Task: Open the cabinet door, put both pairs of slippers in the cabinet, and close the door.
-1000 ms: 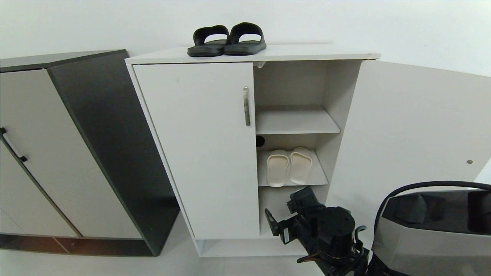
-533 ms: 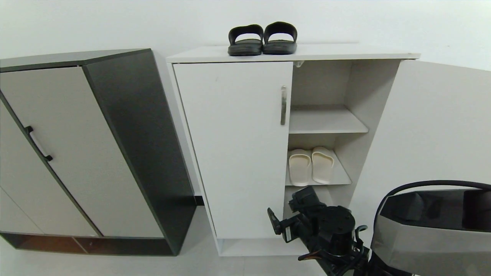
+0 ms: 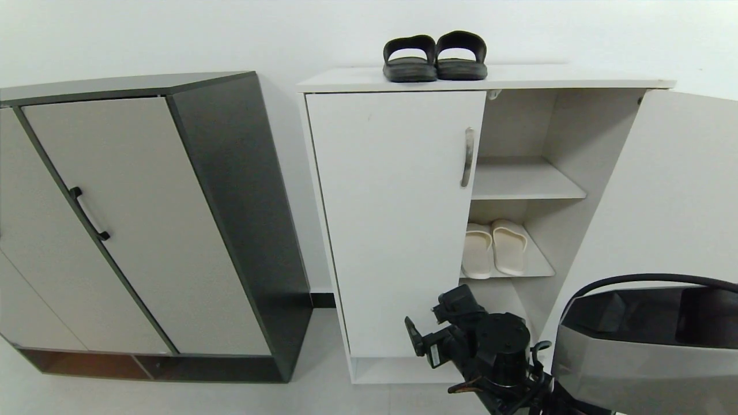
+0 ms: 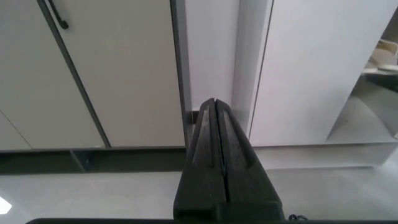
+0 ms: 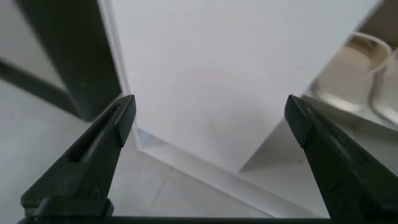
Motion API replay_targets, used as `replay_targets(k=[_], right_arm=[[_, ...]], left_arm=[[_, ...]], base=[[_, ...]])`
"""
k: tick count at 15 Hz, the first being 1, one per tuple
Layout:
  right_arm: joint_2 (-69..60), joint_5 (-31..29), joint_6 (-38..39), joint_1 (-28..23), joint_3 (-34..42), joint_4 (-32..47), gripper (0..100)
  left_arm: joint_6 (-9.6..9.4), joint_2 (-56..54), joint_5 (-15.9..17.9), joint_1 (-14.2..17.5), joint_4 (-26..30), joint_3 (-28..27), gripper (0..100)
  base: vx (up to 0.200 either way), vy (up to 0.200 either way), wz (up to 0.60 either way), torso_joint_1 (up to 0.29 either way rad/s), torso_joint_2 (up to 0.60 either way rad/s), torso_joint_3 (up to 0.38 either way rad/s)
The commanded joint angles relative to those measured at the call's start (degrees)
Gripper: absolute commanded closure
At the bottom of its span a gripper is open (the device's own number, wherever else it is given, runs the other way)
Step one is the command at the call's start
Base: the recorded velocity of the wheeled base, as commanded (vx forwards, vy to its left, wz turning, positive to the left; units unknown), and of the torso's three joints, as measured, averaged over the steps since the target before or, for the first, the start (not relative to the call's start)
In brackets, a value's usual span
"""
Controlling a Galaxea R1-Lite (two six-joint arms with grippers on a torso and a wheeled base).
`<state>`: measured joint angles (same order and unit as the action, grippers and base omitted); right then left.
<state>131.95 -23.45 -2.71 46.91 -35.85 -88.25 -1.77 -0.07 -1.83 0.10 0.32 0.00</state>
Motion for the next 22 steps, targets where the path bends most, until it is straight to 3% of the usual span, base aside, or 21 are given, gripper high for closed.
replay_targets(k=[1, 18, 22], right_arm=[[0.94, 0.08, -0.11, 0.02, -0.09, -0.35, 0], [1.82, -0.01, -0.19, 0.02, -0.09, -0.52, 0], [1.91, -0.01, -0.19, 0.02, -0.09, -0.52, 0]], left_arm=[[0.01, 0.07, -0.02, -0.01, -0.05, 0.0, 100], [0.01, 0.07, -0.02, -0.01, -0.05, 0.0, 100], [0.01, 0.07, -0.02, -0.01, -0.05, 0.0, 100]], base=[[0.0, 0.0, 0.0, 0.0, 0.0, 0.0], [0.0, 0.0, 0.0, 0.0, 0.0, 0.0], [0.0, 0.0, 0.0, 0.022, -0.22, -0.315]])
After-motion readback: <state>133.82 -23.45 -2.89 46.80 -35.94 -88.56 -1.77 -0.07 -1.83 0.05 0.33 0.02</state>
